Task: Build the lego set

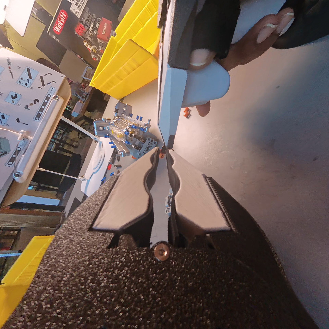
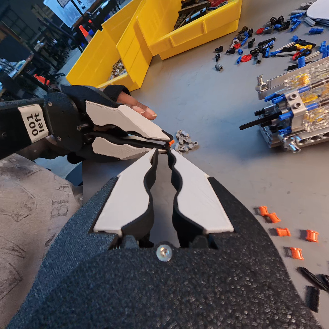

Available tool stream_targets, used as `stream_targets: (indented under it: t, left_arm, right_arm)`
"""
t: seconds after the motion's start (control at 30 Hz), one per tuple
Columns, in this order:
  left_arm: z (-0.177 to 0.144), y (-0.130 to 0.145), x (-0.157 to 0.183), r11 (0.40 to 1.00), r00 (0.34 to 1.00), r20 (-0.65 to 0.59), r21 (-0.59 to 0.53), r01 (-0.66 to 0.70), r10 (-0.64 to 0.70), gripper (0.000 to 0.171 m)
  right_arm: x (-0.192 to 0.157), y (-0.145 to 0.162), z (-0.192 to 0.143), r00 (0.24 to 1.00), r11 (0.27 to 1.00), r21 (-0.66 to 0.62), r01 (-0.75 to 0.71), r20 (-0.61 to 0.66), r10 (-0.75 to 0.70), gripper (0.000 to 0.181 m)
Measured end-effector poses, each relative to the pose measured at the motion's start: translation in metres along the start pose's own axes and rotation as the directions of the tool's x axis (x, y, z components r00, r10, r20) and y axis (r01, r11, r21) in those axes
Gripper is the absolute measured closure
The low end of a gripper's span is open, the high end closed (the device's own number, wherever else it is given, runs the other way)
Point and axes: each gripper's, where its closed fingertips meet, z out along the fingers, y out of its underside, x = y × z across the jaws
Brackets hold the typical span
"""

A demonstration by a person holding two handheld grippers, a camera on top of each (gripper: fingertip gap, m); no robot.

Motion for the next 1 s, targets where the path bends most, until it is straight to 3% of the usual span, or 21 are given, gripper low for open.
stream_targets:
  t: [0.13, 0.33, 0.57, 0.7, 0.77, 0.87, 1.0]
  left_arm:
    - [-0.002, -0.004, -0.003, 0.998, 0.997, 0.041, -0.001, -0.063, 0.063, 0.166]
    - [-0.004, -0.008, 0.0, 0.995, 0.994, 0.05, 0.012, -0.099, 0.098, 0.166]
    - [-0.005, -0.012, 0.005, 0.998, 1.0, -0.021, 0.058, -0.007, 0.008, 0.166]
    - [-0.005, -0.003, 0.011, 0.977, 0.963, -0.184, 0.043, 0.211, -0.2, 0.164]
    - [-0.005, 0.008, 0.007, 0.952, 0.923, -0.244, 0.004, 0.307, -0.297, 0.157]
    - [-0.006, 0.032, 0.003, 0.911, 0.853, -0.326, -0.083, 0.404, -0.408, 0.155]
    - [-0.01, 0.067, 0.005, 0.885, 0.792, -0.396, -0.181, 0.429, -0.465, 0.155]
  right_arm:
    - [-0.005, -0.005, -0.002, 0.996, 0.998, 0.034, -0.06, 0.061, 0.058, 0.164]
    - [-0.004, -0.005, 0.001, 0.999, 0.999, 0.036, -0.036, 0.036, 0.034, 0.169]
    - [-0.002, -0.001, -0.005, 0.999, 0.999, -0.016, 0.03, 0.023, -0.03, 0.177]
    - [0.01, 0.01, -0.012, 0.978, 0.958, -0.212, 0.193, -0.04, -0.206, 0.178]
    - [0.02, 0.019, -0.017, 0.934, 0.866, -0.392, 0.309, -0.046, -0.354, 0.178]
    - [0.031, 0.036, -0.022, 0.853, 0.631, -0.651, 0.421, 0.047, -0.52, 0.178]
    - [0.04, 0.047, -0.019, 0.723, 0.304, -0.8, 0.517, 0.219, -0.655, 0.178]
